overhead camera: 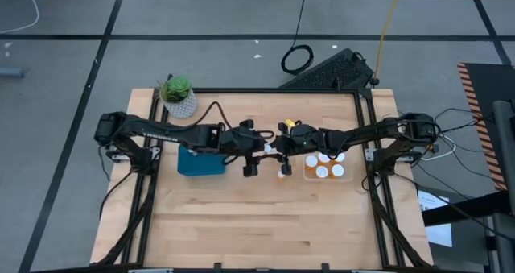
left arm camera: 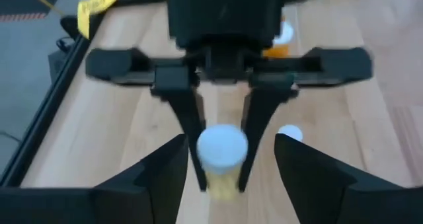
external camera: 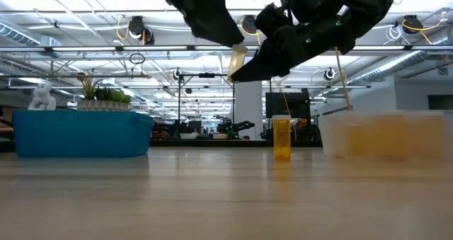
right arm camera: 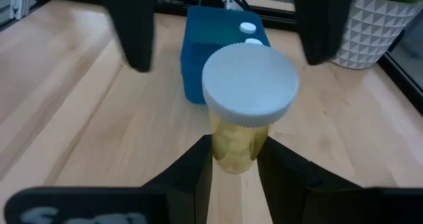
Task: Pick and place medicine bottles into bin by pill shape (circle, oval)
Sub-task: Put the small yellow pill bottle into the blue bin
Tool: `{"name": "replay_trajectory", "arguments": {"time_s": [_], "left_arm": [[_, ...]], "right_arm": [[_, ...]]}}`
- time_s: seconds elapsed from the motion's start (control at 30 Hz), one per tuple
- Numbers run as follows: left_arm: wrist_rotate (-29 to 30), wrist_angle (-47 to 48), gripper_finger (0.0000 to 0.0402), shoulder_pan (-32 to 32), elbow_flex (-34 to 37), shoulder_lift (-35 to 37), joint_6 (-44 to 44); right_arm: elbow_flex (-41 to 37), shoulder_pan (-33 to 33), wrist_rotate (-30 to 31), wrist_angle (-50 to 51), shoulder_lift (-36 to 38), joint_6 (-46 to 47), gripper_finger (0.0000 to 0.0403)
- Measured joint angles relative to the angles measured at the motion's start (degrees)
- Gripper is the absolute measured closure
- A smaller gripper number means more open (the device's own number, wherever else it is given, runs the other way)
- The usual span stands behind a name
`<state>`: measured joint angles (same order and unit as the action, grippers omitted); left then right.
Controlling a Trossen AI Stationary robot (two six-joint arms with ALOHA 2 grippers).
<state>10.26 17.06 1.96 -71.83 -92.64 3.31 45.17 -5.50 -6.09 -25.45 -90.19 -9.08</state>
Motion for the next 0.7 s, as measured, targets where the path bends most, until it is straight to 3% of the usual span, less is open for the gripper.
{"name": "replay_trajectory", "arguments": {"time_s": [0.7], "left_arm": [[-1.65, -1.6, 0.0189, -0.31, 0.0, -1.35, 2.32]], "right_arm": [[-0.02, 0.74, 0.02, -0.84, -0.02, -0.62, 0.03]]}}
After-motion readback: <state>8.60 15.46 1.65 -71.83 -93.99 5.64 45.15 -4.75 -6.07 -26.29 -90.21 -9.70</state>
